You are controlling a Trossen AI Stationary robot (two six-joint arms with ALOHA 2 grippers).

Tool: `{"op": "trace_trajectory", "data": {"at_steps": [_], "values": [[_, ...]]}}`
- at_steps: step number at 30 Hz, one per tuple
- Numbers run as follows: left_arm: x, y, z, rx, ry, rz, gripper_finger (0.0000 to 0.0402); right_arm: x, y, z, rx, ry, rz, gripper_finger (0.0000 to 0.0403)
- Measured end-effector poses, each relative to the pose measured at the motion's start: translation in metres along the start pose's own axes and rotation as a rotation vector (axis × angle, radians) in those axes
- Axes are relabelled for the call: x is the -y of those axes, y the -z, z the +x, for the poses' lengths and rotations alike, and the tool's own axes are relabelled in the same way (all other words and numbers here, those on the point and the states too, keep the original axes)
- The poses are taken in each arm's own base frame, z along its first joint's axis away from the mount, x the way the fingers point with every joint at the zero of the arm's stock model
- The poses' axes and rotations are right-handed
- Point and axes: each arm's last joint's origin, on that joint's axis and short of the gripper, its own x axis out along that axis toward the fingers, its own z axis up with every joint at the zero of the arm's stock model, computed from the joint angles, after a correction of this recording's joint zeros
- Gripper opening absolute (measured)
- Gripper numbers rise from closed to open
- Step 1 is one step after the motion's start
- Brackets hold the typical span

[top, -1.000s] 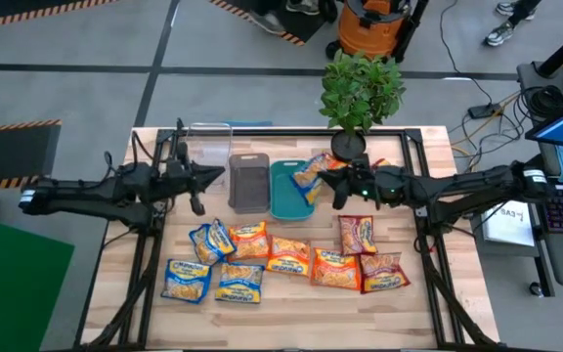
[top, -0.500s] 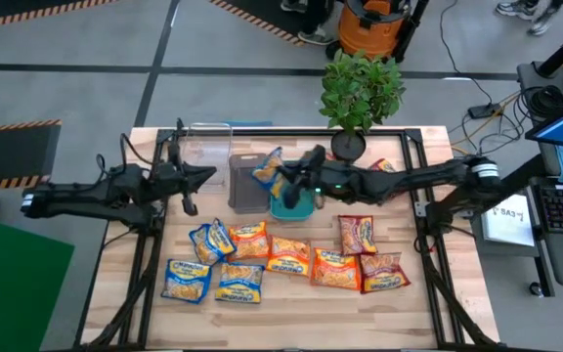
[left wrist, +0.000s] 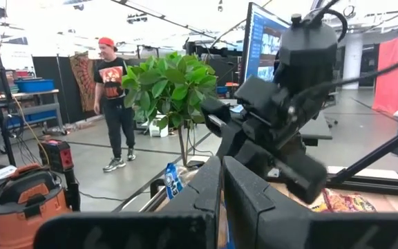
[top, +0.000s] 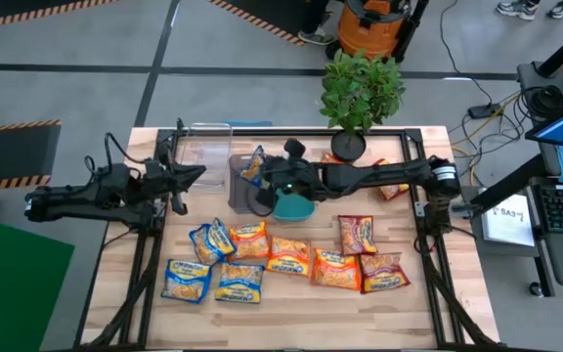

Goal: Sort Maruchan noodles
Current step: Put the blue noodle pack into the green bin

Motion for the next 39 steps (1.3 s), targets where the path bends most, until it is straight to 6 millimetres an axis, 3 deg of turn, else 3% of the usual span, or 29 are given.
{"op": "trace_trajectory", "data": {"at_steps": [7,17,24,39], "values": [[0.000,0.000,0.000,0.001,0.000,0.002,0.0000,0.001,0.008,-0.001,-0.258,-0.014,-0.466,0.0009],[0.000,0.001,0.000,-0.003,0.000,0.005,0.0000,-0.012,0.046,0.031,-0.469,-0.016,-0.802,0.0009],[0.000,0.001,0.000,-0.003,0.000,0.009,0.0000,-0.015,0.070,0.051,-0.500,0.031,-0.795,0.0009],[0.000,0.001,0.001,-0.006,0.001,0.010,0.0000,-0.024,0.106,0.065,-0.421,0.127,-0.842,0.0009]]}}
